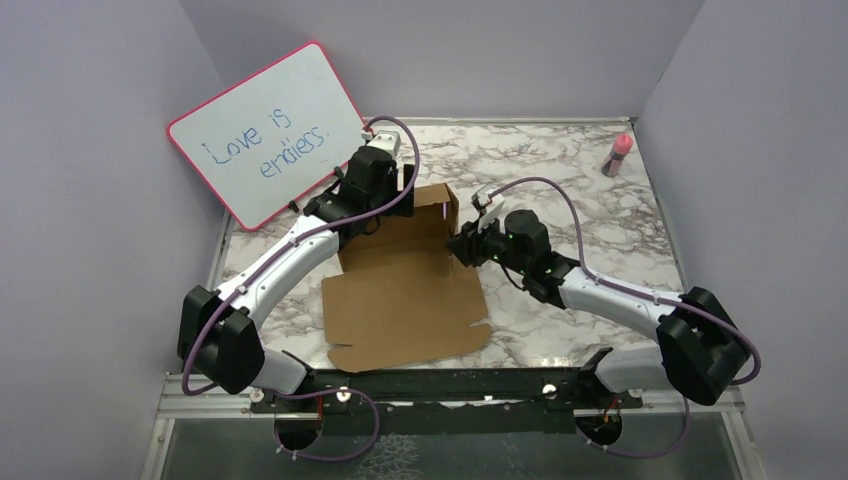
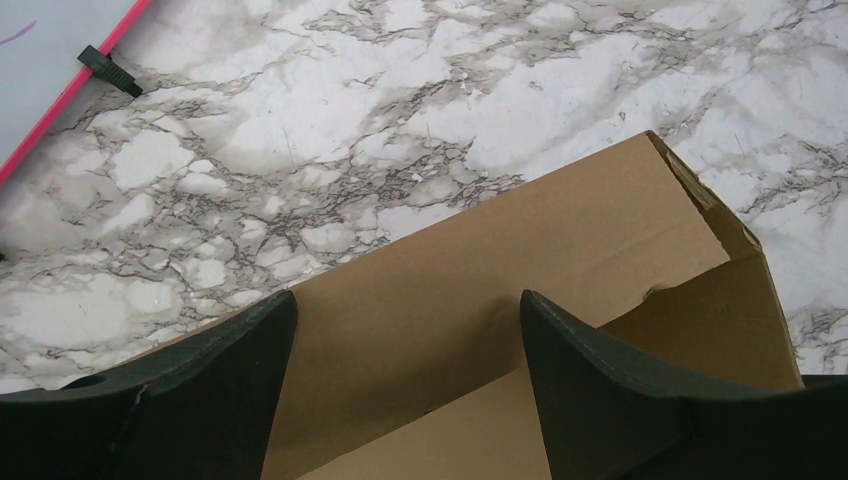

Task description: Fold the paper box

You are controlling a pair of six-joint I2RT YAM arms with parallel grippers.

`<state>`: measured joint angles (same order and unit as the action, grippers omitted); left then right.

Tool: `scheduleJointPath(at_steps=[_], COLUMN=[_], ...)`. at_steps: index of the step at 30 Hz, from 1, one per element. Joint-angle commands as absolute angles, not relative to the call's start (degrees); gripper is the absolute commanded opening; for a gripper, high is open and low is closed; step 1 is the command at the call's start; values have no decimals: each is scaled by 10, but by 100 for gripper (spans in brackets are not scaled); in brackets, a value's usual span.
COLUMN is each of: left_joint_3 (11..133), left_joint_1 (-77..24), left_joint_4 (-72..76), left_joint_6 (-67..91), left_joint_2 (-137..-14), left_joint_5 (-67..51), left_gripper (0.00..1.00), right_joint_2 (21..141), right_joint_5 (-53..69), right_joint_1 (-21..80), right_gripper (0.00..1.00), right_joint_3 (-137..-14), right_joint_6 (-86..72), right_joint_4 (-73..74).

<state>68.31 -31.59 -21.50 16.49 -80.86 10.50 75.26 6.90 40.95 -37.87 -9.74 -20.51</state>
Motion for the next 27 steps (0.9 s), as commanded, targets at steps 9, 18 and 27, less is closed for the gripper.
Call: scheduleJointPath(at_steps=[9,18,27], left_joint_3=[666,668,665], left_joint_1=[-322,-322,-322], left_joint_4=[-258,-262,-263], left_joint_6=[149,146,146], left_joint_2=[-795,-796,-795], left_joint_5=[68,72,72], left_gripper=[82,82,82], right_joint_2=[754,683,652], right_joint_5=[216,124,14], right_joint_1=[363,356,305], right_gripper=[50,55,58], right_joint_3=[-398,-444,-486], right_joint_6=[20,30,2], right_joint_4=[-205,-138,-151])
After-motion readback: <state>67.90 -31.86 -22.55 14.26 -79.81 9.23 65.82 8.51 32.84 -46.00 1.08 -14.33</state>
